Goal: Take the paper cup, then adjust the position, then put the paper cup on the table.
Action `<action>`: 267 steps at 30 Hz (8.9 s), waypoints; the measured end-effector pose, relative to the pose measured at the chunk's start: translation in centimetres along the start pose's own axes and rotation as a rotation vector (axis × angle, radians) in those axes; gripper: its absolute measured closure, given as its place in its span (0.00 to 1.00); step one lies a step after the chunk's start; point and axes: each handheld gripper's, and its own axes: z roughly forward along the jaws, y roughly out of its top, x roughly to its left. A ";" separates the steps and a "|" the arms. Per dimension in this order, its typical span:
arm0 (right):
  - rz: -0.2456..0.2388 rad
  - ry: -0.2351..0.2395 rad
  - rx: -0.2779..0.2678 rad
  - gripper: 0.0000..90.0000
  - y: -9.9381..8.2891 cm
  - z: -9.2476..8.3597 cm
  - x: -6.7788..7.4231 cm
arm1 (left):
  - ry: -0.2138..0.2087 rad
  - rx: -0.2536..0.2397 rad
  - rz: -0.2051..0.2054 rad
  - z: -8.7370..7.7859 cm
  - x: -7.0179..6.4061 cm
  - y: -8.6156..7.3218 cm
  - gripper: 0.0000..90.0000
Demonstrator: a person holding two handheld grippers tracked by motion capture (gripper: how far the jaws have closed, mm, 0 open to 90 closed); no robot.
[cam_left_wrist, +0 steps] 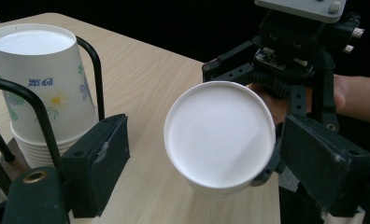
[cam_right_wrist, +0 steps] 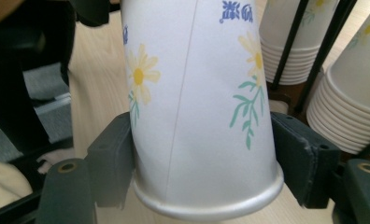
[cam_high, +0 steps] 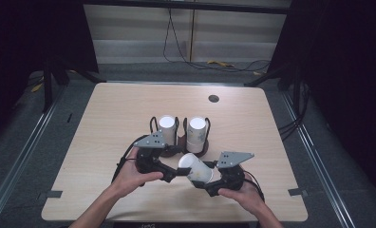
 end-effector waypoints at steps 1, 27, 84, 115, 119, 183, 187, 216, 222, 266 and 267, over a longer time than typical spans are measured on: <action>-0.014 -0.005 0.012 0.31 0.1 0.0 0.0 | -0.001 0.003 0.005 0.0 0.0 0.0 0.18; -0.127 -0.033 0.216 0.32 2.2 0.5 -0.1 | -0.010 0.101 0.061 0.7 0.0 -0.5 0.19; -0.452 -0.044 0.574 0.33 6.1 2.6 1.5 | -0.019 0.268 0.160 1.4 -0.3 -1.4 0.36; -0.413 -0.035 0.505 0.23 5.0 2.6 1.0 | -0.055 0.225 0.150 1.8 -0.1 -1.7 0.40; -0.393 -0.029 0.483 0.21 4.7 2.3 0.8 | -0.073 0.211 0.117 1.7 -0.1 -1.8 0.40; 0.085 0.301 -0.255 0.17 2.0 -1.3 -2.2 | -0.135 -0.043 0.093 -1.6 -0.9 -1.1 0.40; 0.092 0.308 -0.259 0.19 1.9 -1.1 -2.2 | -0.141 -0.045 0.098 -1.7 -1.0 -1.0 0.40; 0.074 0.282 -0.193 0.31 1.7 -0.5 -2.6 | -0.108 0.005 0.008 -1.0 0.2 -2.5 0.28; 0.065 0.275 -0.185 0.32 1.7 -0.7 -2.5 | -0.102 0.025 -0.003 -0.8 0.5 -2.9 0.22; 0.213 -0.339 0.164 0.37 1.6 -4.1 -7.2 | 0.075 0.084 -0.045 -2.6 3.3 -4.3 0.20; 0.216 -0.356 0.167 0.37 1.6 -4.2 -7.3 | 0.078 0.082 -0.049 -2.7 3.4 -4.3 0.20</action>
